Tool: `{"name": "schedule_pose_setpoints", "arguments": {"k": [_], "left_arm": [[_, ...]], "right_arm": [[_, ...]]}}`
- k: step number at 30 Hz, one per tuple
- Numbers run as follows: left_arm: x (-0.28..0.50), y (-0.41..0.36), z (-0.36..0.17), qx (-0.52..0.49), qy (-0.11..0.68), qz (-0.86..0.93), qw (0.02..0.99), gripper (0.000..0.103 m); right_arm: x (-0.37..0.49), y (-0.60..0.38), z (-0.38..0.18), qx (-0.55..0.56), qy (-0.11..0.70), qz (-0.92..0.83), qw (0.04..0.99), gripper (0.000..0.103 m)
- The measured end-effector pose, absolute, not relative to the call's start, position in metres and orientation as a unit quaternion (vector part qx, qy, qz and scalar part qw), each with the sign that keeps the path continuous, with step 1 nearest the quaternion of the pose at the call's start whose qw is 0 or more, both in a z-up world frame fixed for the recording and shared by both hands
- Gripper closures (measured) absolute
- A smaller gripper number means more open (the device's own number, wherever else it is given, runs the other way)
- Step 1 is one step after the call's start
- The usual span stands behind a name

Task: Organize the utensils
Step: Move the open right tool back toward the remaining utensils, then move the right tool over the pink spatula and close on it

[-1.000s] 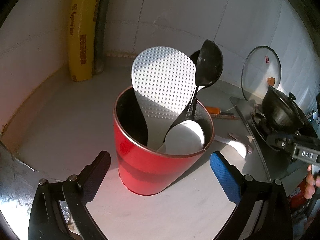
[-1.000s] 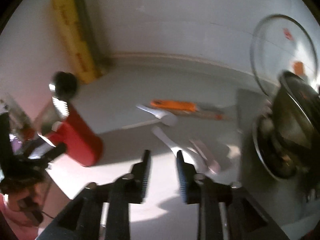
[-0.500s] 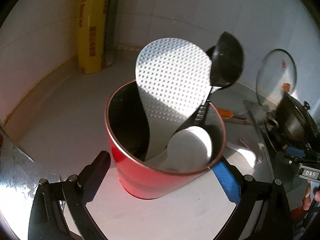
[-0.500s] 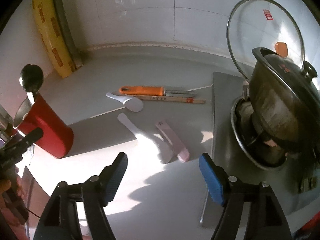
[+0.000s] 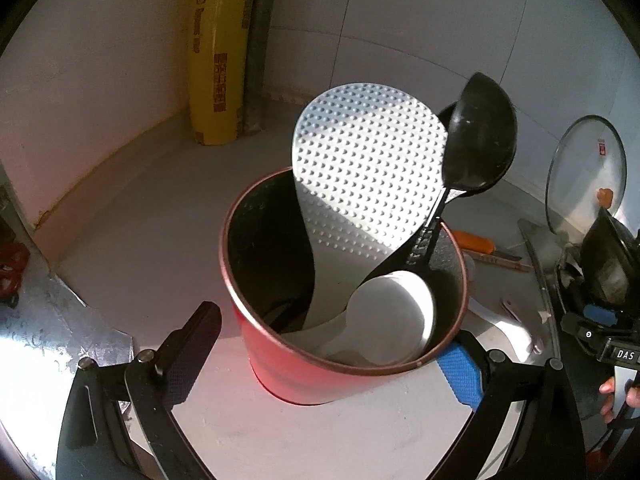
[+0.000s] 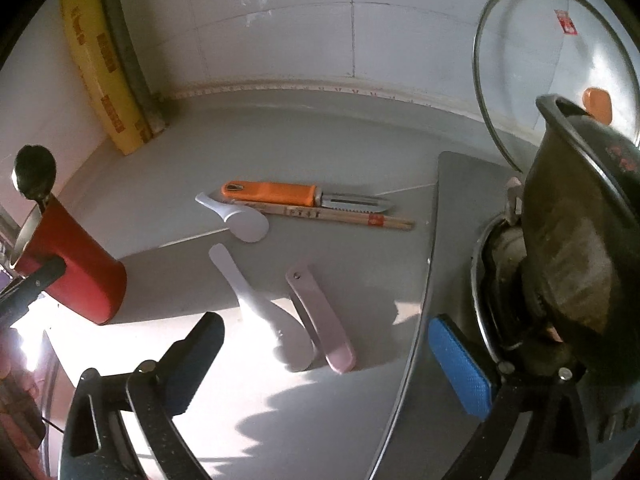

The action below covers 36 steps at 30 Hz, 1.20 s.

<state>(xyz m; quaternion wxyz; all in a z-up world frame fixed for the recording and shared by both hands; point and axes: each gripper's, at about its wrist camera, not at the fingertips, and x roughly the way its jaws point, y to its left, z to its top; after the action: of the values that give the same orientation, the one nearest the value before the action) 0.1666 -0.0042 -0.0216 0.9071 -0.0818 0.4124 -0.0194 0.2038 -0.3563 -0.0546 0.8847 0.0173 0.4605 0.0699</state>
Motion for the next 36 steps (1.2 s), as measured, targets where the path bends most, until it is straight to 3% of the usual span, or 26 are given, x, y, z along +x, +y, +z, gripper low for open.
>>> {"name": "schedule_pose_setpoints", "arguments": {"k": [8,12,24,36], "left_arm": [[0.163,-0.013,-0.019,-0.068,0.408,0.001,0.91,0.003],[0.159,-0.018,-0.02,-0.063,0.408,0.003,0.911,0.011],[0.172,-0.016,-0.024,-0.072,0.403,0.008,0.912,0.011],[0.181,-0.014,-0.024,-0.069,0.402,-0.012,0.913,0.011]], "right_arm": [[0.21,-0.364,-0.073,0.051,0.461,0.118,0.878,0.0],[0.209,-0.364,-0.085,0.047,0.476,0.122,0.87,0.0],[0.209,-0.371,-0.102,0.019,0.498,0.09,0.862,0.0],[0.255,-0.355,-0.1,-0.06,0.529,0.104,0.84,0.025]]}}
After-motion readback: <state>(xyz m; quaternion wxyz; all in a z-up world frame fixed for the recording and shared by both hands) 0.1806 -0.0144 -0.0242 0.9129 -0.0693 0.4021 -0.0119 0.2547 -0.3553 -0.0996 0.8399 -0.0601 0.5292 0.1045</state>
